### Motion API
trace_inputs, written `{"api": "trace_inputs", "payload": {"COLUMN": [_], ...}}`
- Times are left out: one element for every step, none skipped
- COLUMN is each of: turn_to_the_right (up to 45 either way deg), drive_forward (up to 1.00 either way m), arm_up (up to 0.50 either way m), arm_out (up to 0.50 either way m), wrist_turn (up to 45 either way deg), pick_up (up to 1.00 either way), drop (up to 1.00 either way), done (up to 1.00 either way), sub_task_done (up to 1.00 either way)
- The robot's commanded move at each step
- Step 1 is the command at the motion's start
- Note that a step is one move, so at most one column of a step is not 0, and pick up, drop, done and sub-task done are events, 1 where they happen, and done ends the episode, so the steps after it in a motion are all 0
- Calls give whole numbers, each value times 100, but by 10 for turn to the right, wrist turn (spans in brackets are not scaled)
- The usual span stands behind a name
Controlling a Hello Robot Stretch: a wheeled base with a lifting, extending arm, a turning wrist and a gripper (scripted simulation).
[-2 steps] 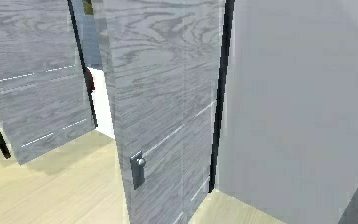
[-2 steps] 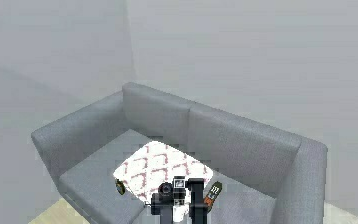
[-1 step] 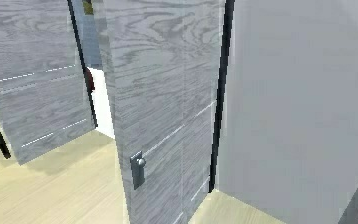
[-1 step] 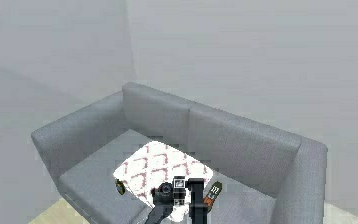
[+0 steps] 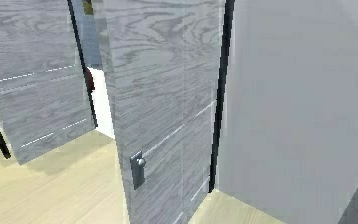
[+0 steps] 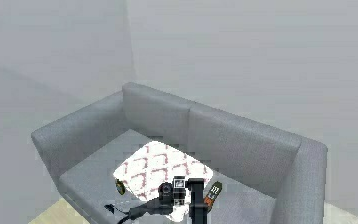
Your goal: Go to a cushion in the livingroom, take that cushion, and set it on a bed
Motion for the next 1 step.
{"api": "trace_inputs", "payload": {"turn_to_the_right": [0], "drive_forward": [0], "arm_up": [0], "arm_out": [0], "wrist_turn": [450], "pick_up": [0], "drop": [0], "done": [0], "sub_task_done": [0]}}
